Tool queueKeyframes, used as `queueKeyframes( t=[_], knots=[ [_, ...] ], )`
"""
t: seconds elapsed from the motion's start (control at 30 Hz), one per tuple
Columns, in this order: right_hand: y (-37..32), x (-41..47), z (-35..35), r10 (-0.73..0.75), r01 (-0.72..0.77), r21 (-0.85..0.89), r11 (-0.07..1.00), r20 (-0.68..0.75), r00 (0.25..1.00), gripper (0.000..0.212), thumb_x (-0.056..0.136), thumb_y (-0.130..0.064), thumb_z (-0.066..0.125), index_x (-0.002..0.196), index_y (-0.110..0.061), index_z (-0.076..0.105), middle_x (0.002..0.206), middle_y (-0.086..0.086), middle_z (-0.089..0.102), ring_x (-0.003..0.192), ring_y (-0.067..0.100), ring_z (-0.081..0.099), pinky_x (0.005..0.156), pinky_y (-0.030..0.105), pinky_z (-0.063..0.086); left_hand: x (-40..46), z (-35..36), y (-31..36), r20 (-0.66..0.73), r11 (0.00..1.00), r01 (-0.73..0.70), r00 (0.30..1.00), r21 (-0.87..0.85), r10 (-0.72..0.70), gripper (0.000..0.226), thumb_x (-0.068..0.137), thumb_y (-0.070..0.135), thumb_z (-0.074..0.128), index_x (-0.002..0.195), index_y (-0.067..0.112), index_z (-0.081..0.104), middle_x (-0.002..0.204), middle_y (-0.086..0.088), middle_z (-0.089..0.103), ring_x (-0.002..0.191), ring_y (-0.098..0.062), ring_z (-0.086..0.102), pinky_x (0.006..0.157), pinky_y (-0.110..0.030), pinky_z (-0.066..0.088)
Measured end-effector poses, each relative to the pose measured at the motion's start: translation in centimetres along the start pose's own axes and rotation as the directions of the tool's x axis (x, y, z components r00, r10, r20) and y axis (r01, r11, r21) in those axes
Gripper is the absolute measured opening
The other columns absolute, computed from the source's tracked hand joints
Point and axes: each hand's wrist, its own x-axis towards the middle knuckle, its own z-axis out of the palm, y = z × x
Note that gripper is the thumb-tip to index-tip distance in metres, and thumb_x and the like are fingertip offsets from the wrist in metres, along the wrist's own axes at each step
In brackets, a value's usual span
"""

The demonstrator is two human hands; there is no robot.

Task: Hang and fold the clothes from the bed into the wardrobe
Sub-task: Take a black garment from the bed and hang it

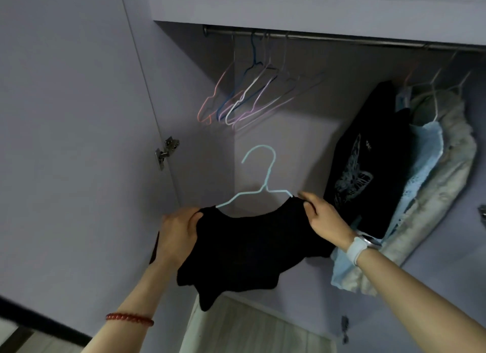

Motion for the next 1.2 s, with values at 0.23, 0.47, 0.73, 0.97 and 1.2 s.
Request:
queueKeyframes(
  t=[0.23,0.47,0.73,0.97,1.2],
  knots=[
    [2.9,-1.8,-0.3,0.053,-0.077,-0.196,0.978,-0.128,0.99,0.02,0.097,-0.01,0.042,0.099,0.0,0.058,0.096,0.012,0.058,0.092,0.03,0.057,0.077,0.034,0.042,3.5,1.1,-2.0,-0.01,1.0,0.016,1.0,-0.027,-0.016,0.009,0.088,-0.004,0.056,0.088,-0.003,0.066,0.079,-0.018,0.067,0.065,-0.033,0.063,0.069,-0.048,0.049],
    [2.2,-3.4,-2.1,-0.001,-0.04,-0.304,0.952,-0.133,0.991,0.017,0.094,-0.012,0.048,0.1,0.0,0.059,0.095,0.013,0.055,0.087,0.031,0.057,0.075,0.029,0.04,7.4,2.8,0.1,0.088,0.973,-0.187,0.976,-0.137,0.2,0.013,0.085,-0.011,0.056,0.084,-0.004,0.066,0.075,-0.018,0.066,0.065,-0.024,0.06,0.067,-0.028,0.04],
    [0.8,-4.0,-6.0,0.205,-0.348,-0.252,0.903,-0.459,0.865,0.023,0.097,-0.015,0.043,0.109,0.0,0.057,0.105,0.015,0.055,0.091,0.036,0.057,0.073,0.037,0.042,14.8,5.7,7.8,0.127,0.971,-0.223,0.964,-0.09,0.234,0.044,0.086,0.015,0.053,0.129,0.006,0.051,0.124,-0.02,0.051,0.116,-0.039,0.045,0.1,-0.049,0.033],
    [0.1,1.2,-10.4,0.391,-0.519,-0.056,0.853,-0.591,0.705,0.024,0.097,-0.015,0.038,0.105,0.002,0.054,0.109,0.02,0.055,0.101,0.04,0.055,0.08,0.039,0.043,19.9,4.5,18.0,-0.118,0.868,-0.474,0.863,0.147,0.491,0.063,0.071,0.006,0.065,0.132,0.006,0.048,0.137,-0.022,0.043,0.125,-0.041,0.04,0.096,-0.055,0.035],
    [1.7,8.7,-14.4,0.471,-0.518,0.131,0.846,-0.641,0.606,0.028,0.096,-0.013,0.04,0.114,0.006,0.051,0.12,0.024,0.055,0.11,0.041,0.053,0.086,0.039,0.044,24.8,5.7,23.1,-0.254,0.748,-0.513,0.725,0.422,0.64,0.098,0.068,0.023,0.069,0.15,0.019,0.014,0.156,-0.016,0.012,0.142,-0.04,0.01,0.111,-0.06,0.004]
  ],
)
